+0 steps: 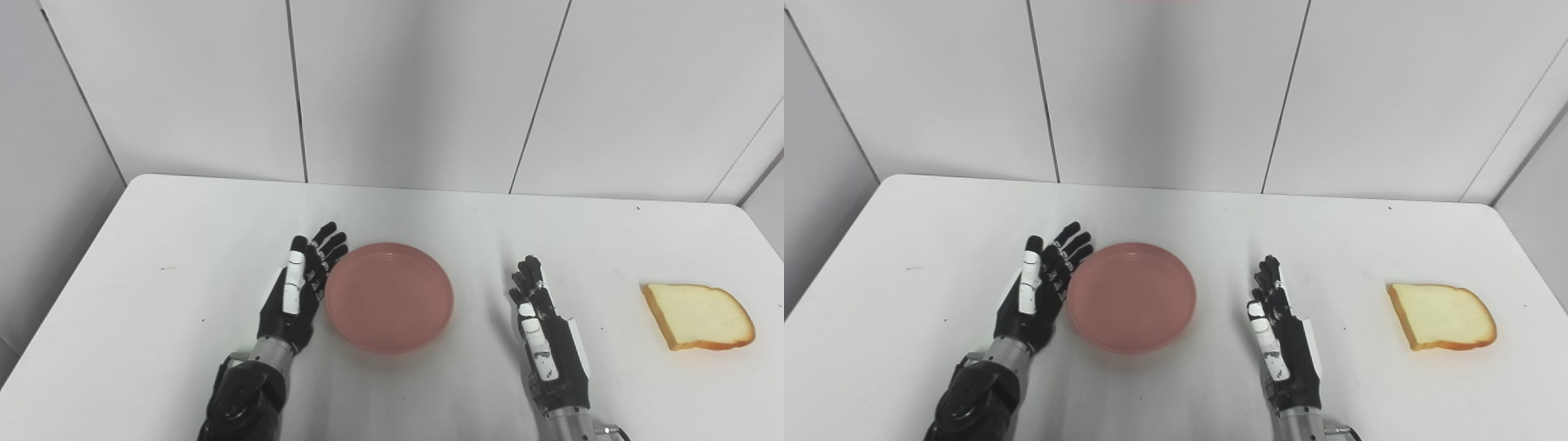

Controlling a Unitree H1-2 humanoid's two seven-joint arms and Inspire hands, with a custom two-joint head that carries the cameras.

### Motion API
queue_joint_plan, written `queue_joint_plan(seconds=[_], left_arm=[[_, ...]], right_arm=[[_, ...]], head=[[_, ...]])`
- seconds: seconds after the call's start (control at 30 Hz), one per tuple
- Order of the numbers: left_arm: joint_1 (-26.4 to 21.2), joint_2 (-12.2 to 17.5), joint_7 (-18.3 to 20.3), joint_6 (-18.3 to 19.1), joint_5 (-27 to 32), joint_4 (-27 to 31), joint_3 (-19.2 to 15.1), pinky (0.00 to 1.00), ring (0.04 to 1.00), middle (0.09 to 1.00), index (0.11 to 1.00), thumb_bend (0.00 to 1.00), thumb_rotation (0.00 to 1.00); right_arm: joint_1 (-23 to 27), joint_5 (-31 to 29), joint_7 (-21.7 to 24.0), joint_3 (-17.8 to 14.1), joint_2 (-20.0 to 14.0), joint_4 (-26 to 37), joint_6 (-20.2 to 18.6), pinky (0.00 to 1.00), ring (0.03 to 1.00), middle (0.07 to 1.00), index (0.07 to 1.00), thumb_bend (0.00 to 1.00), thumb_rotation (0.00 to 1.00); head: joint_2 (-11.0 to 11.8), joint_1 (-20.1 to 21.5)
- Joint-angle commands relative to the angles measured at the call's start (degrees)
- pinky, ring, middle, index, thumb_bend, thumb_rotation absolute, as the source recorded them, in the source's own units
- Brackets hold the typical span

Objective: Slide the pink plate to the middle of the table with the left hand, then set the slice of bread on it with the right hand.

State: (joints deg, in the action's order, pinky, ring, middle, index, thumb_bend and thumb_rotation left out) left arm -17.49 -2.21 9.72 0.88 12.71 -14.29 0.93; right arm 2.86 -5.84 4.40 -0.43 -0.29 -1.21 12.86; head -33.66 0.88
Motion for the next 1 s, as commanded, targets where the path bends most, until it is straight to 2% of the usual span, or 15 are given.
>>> queue_joint_plan(seconds=[0.0, 0.43, 0.53, 0.73, 0.87, 0.97], left_arm=[[1.5, -0.99, -0.14, 0.48, -0.75, -0.69, 0.83, 0.94, 0.923, 0.903, 0.885, 0.81, 0.99], [1.46, -3.09, 0.6, -4.42, -2.4, -5.38, 3.56, 0.97, 0.939, 0.92, 0.895, 0.82, 0.98], [1.6, -3.31, 1.12, -4.81, -1.82, -6.12, 3.88, 0.98, 0.941, 0.927, 0.899, 0.83, 0.98], [1.94, -3.52, 1.9, -7.91, -1.89, -9.0, 4.04, 0.99, 0.957, 0.946, 0.916, 0.84, 0.96], [1.91, -3.98, 1.03, -9.9, -2.42, -10.15, 3.73, 1.0, 0.977, 0.958, 0.915, 0.85, 0.94], [2.13, -4.47, 0.2, -10.37, -3.3, -9.96, 3.58, 1.0, 0.988, 0.967, 0.925, 0.85, 0.93]], right_arm=[[0.77, -0.38, 0.35, -0.11, -0.29, 0.91, 1.84, 1.0, 0.996, 1.0, 1.0, 0.64, 0.82], [0.21, -1.46, 0.78, -0.26, -0.61, -0.09, 2.72, 1.0, 0.999, 0.999, 1.0, 0.68, 0.79], [0.43, -1.37, 0.77, -0.28, -0.59, -0.97, 3.51, 1.0, 0.999, 0.999, 1.0, 0.69, 0.79], [0.13, -0.99, 0.94, -0.05, -0.74, -1.57, 4.92, 1.0, 0.995, 0.994, 1.0, 0.66, 0.78], [0.48, -1.36, 1.47, -0.33, -1.85, -0.66, 5.12, 1.0, 0.986, 0.991, 1.0, 0.67, 0.77], [1.6, -0.75, 1.47, -1.34, -3.85, 1.72, 4.68, 0.98, 0.972, 0.982, 0.994, 0.65, 0.73]], head=[[-0.06, -0.01], [1.4, 1.01], [2.52, 3.68], [3.47, 5.34], [2.9, 6.3], [3.04, 6.89]])
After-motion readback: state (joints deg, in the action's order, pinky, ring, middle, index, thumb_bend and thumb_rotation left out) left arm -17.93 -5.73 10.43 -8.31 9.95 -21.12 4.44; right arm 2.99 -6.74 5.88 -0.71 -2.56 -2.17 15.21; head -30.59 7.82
